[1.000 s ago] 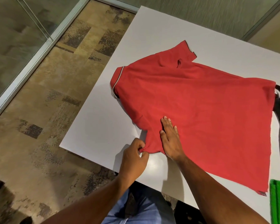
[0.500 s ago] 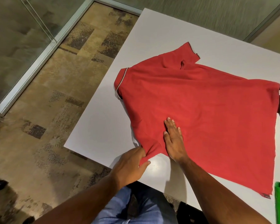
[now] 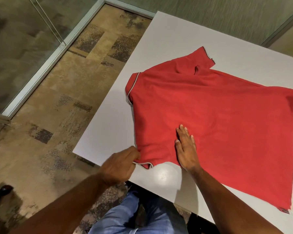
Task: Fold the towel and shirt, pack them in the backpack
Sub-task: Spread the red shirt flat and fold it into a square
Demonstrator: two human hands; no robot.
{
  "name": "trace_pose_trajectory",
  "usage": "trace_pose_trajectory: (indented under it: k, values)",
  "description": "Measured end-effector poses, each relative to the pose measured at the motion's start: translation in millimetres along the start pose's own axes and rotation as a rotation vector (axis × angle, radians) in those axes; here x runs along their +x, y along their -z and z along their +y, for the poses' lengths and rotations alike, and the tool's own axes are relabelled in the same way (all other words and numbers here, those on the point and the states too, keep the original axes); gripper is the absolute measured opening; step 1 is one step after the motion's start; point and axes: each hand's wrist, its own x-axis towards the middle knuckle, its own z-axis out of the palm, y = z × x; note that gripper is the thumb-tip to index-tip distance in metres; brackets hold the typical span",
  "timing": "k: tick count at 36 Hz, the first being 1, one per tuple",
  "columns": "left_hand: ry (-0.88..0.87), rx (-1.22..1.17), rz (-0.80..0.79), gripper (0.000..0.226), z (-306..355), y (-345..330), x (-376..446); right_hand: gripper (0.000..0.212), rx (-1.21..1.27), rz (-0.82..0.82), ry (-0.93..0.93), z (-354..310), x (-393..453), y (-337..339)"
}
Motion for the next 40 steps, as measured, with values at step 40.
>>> trace_pose_trajectory:
  k: [40]
  values:
    - [1.084, -0.516, 0.318, 0.049, -121, 18, 200, 0.070, -0.562, -0.332, 0.678, -92, -102, -78]
